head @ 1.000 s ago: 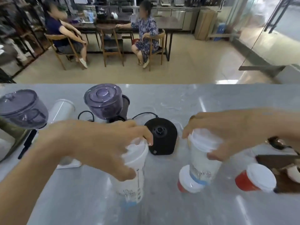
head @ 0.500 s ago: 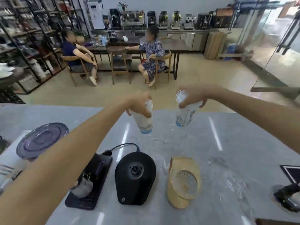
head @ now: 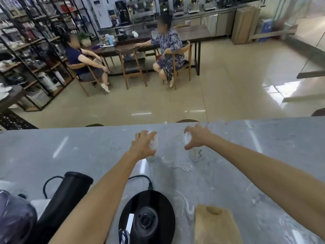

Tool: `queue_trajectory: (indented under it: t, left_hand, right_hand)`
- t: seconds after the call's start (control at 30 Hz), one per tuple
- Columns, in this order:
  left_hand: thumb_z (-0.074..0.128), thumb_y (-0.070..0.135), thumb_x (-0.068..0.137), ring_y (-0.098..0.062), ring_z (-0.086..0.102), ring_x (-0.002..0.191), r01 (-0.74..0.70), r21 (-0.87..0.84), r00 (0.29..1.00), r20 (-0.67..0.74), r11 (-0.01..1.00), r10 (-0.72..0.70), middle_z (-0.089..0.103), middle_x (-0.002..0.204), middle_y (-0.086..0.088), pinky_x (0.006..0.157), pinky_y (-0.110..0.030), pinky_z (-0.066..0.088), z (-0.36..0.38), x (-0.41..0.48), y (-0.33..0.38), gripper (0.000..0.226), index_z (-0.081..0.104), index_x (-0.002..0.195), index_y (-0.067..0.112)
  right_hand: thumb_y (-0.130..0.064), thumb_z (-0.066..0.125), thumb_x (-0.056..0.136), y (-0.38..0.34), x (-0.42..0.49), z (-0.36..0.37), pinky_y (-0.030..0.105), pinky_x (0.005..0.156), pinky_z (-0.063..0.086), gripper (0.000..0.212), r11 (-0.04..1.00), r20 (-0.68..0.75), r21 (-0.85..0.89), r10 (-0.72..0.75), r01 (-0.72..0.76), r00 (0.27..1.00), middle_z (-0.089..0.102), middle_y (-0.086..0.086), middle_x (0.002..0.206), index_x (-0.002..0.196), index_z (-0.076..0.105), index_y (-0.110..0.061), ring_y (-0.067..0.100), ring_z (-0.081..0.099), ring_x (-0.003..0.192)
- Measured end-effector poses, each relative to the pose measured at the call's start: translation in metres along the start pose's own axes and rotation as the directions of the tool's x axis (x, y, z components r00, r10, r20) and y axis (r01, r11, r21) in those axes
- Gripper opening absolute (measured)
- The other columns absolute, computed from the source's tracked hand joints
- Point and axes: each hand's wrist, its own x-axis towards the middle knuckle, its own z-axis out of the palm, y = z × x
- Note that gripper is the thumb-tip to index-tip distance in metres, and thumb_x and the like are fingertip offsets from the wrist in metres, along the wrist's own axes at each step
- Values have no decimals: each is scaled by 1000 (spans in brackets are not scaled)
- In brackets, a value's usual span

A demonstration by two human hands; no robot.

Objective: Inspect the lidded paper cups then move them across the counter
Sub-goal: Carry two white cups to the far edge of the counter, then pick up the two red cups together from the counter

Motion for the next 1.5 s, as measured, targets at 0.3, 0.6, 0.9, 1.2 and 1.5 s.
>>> queue_trajectory:
  t: [0.3, 0.6, 0.9, 1.2, 1.5]
  left_hand:
    - [77, 46, 77, -35, -4, 152, 68, 67, 985, 154, 995, -78, -4, 167, -5, 113, -68, 17, 11, 21, -22, 110, 0, 155, 42]
    - [54, 52, 96, -29, 23, 150, -56, 96, 972, 232, 994, 33, 21, 166, -9, 120, -47, 19, -82, -37, 36, 76, 22, 157, 19]
    - [51, 41, 99, -17, 61, 112, -376, -267, 926, -139, 887, 350, 62, 132, 3, 100, -40, 48, -134, -281, 111, 44, 48, 141, 30]
    - [56, 40, 94, 8, 57, 97, -193, -381, 980, -31, 904, 196, 60, 95, 37, 79, -22, 47, 25, -532, 88, 20, 60, 111, 49]
    - [68, 65, 77, -40, -1, 151, -165, -95, 984, 59, 982, 171, 2, 166, -9, 116, -66, 14, 102, -504, 70, 98, 16, 156, 36]
  right_hand:
    - [-66, 73, 74, 3, -2, 23, 58, 112, 27, 113, 998, 9, -66, 11, -11, 1000, 9, 18, 163, 158, 2, -40, 51, 15, 145]
    - [-49, 46, 101, -11, -101, -73, 41, 111, 37, 60, 997, -52, -69, -39, 35, 998, 43, 11, 154, 149, 43, -13, 30, 44, 138]
    - [-35, 57, 98, -29, -354, -83, 18, 71, 46, 27, 910, -480, 272, -153, 313, 864, 72, 1, 107, 111, 71, -16, 16, 66, 95]
    - [-16, 69, 92, 15, -558, 145, 6, 75, 48, 10, 824, -387, 534, 37, 191, 921, 74, -17, 86, 87, 74, -24, -4, 69, 83]
    - [-69, 67, 77, 57, -540, 198, 54, 109, 33, 100, 931, -139, 185, 341, -314, 930, 10, 10, 165, 157, 12, -43, 38, 12, 149]
